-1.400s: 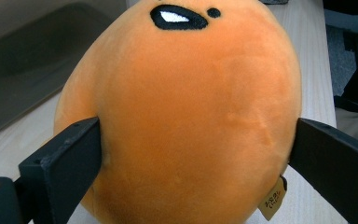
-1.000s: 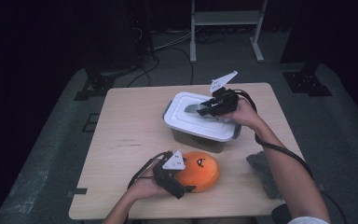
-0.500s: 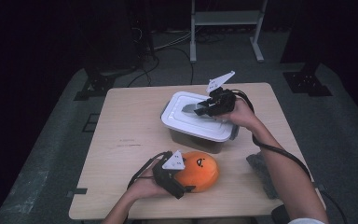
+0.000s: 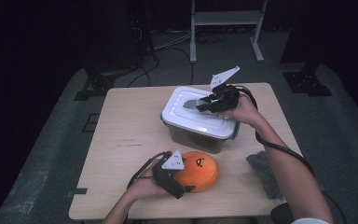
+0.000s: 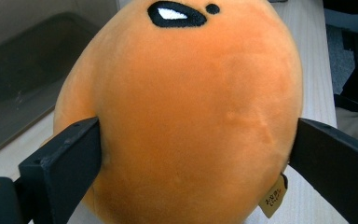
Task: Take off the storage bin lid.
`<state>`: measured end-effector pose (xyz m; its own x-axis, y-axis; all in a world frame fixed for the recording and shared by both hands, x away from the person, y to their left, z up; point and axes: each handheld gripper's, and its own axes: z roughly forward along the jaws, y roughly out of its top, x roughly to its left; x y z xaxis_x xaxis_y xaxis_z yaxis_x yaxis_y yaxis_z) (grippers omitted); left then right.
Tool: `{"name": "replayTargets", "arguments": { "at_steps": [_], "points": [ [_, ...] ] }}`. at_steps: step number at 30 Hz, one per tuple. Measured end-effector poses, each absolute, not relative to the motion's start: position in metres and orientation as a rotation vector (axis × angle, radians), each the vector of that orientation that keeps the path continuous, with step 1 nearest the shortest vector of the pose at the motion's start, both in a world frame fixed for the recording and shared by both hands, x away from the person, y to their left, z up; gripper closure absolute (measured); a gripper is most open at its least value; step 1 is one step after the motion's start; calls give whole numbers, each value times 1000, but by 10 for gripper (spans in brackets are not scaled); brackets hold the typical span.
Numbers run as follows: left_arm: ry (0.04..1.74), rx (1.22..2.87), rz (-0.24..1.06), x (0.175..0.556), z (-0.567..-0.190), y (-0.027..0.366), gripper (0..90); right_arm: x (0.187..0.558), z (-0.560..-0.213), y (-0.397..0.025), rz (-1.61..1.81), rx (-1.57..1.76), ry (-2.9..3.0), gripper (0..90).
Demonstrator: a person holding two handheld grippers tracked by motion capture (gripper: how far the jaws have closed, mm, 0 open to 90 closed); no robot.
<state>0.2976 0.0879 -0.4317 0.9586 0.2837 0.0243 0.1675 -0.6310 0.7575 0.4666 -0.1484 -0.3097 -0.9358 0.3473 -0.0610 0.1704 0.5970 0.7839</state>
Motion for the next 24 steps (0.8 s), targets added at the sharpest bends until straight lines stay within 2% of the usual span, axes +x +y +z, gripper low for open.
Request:
{"name": "replayTargets", "arguments": {
  "at_steps": [10, 19, 24],
  "points": [
    [315, 2270, 173, 299, -432, 89, 24, 460, -293, -191, 1250, 501, 2569, 659],
    [316, 2264, 172, 298, -432, 89, 25, 461, -305, -186, 1248, 494, 2594, 659],
    [315, 2265, 172, 299, -432, 89, 24, 458, -304, -200, 1249, 520, 2579, 659]
  ]
}}
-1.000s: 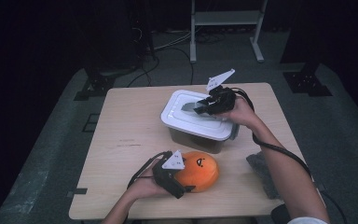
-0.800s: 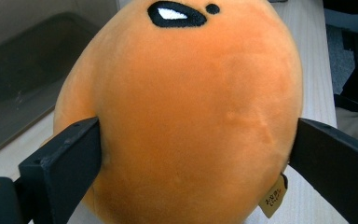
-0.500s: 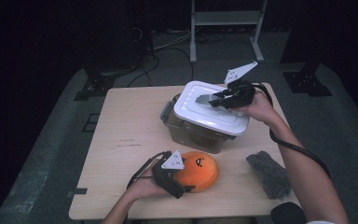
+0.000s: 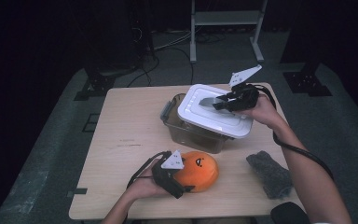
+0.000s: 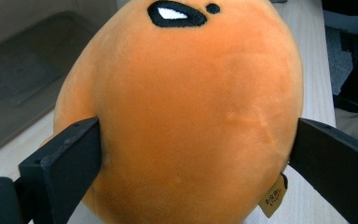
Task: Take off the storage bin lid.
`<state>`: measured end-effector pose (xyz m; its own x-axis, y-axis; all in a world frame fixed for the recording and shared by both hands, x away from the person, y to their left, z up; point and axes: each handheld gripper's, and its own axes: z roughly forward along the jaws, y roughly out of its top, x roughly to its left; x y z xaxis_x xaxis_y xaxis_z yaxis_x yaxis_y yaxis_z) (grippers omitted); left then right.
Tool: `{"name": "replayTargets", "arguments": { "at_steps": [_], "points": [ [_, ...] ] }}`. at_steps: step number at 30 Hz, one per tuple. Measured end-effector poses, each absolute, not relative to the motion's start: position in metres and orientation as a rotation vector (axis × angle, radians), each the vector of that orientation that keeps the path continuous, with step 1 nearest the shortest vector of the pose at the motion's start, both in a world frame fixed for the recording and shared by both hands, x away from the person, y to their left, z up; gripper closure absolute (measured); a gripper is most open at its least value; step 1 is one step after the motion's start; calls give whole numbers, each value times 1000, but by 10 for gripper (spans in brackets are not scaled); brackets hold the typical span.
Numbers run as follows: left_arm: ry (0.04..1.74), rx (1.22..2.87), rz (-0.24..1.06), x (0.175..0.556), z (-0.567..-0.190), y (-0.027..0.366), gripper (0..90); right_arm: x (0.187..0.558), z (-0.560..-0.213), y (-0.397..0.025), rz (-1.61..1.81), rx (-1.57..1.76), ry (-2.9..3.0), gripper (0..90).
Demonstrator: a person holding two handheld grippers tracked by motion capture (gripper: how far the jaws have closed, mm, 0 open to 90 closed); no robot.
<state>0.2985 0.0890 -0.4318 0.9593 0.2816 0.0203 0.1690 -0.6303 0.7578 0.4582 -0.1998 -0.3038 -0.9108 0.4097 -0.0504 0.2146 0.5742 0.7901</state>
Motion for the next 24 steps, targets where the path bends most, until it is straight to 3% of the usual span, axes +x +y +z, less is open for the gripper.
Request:
{"name": "replayTargets", "arguments": {
  "at_steps": [24],
  "points": [
    [326, 2265, 173, 298, -432, 90, 24, 422, -303, -337, 1216, 797, 2417, 658]
  ]
}}
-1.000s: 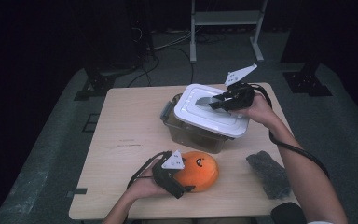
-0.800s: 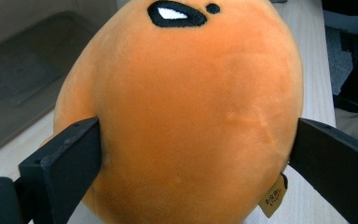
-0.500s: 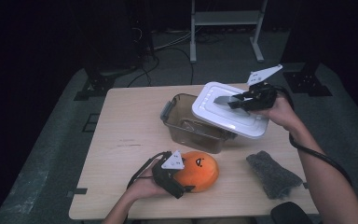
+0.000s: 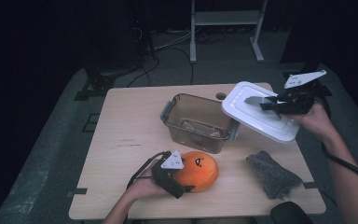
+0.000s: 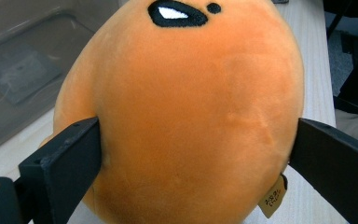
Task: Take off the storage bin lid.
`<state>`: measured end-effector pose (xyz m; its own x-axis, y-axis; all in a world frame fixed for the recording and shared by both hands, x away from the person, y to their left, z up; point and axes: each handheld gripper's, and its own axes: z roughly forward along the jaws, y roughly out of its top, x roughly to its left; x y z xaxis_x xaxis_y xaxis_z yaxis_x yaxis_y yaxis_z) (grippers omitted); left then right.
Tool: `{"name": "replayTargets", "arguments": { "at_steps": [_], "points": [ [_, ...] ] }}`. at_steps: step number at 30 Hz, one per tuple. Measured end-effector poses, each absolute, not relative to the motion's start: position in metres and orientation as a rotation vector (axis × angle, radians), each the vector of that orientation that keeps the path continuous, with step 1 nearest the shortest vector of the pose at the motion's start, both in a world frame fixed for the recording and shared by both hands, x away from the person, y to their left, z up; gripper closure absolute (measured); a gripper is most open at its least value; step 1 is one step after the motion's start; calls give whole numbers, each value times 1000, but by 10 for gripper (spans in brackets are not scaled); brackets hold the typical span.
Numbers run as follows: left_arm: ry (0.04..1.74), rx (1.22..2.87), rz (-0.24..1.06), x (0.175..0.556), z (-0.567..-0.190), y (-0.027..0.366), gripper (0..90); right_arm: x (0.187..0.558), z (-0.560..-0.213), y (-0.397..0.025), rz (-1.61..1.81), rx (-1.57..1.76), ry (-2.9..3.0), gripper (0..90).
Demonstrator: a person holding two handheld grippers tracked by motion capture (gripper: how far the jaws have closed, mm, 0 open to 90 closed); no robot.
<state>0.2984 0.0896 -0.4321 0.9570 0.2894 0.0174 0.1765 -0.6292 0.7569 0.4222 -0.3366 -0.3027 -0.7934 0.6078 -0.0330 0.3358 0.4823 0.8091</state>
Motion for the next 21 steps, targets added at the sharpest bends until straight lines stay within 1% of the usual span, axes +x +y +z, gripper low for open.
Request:
{"name": "replayTargets", "arguments": {
  "at_steps": [12, 21],
  "points": [
    [329, 2263, 168, 299, -432, 90, 25, 410, -329, -388, 1201, 955, 2355, 658],
    [328, 2265, 169, 299, -432, 89, 24, 409, -358, -398, 1159, 1033, 2378, 658]
  ]
}}
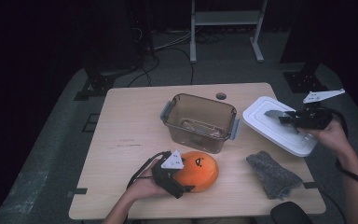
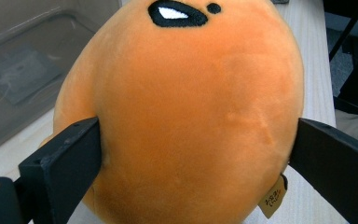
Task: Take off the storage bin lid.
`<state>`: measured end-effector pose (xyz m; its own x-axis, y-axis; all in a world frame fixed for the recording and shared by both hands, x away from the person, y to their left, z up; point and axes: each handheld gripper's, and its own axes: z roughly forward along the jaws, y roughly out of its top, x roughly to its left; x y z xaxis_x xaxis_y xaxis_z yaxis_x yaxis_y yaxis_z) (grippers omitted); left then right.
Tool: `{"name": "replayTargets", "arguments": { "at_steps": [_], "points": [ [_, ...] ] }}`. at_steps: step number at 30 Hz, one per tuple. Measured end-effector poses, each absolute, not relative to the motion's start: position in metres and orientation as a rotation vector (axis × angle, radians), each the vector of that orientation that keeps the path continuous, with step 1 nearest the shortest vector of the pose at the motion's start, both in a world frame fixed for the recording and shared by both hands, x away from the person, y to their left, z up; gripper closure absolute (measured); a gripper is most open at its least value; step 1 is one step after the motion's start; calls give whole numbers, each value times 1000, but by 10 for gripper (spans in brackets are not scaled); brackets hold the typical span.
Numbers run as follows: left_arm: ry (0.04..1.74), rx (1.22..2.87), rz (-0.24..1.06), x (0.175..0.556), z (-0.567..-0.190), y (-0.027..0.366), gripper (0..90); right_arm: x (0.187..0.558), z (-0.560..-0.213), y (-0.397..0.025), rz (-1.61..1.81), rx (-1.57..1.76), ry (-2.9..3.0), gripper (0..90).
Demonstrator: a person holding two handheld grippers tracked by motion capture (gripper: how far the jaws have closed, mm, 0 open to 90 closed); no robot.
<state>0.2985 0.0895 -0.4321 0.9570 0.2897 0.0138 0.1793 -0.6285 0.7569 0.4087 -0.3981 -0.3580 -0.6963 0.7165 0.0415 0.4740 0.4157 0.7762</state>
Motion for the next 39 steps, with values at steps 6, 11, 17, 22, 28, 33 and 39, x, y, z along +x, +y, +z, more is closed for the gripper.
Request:
{"name": "replayTargets", "arguments": {
  "at_steps": [6, 11, 17, 22, 28, 33, 39],
  "points": [
    [327, 2266, 172, 298, -432, 89, 24, 411, -379, -395, 1136, 1054, 2415, 658],
    [328, 2266, 172, 298, -432, 89, 24, 415, -398, -388, 1136, 1068, 2447, 658],
    [328, 2266, 171, 298, -432, 89, 24, 419, -417, -374, 1135, 1054, 2481, 658],
    [328, 2266, 171, 298, -432, 90, 24, 422, -428, -365, 1153, 1050, 2495, 658],
    [329, 2266, 171, 298, -432, 90, 24, 424, -442, -360, 1161, 1064, 2494, 658],
    [329, 2268, 171, 298, -432, 90, 24, 421, -449, -361, 1189, 1079, 2489, 656],
    [329, 2270, 172, 298, -432, 90, 24, 419, -450, -358, 1195, 1085, 2496, 570]
  ]
}}
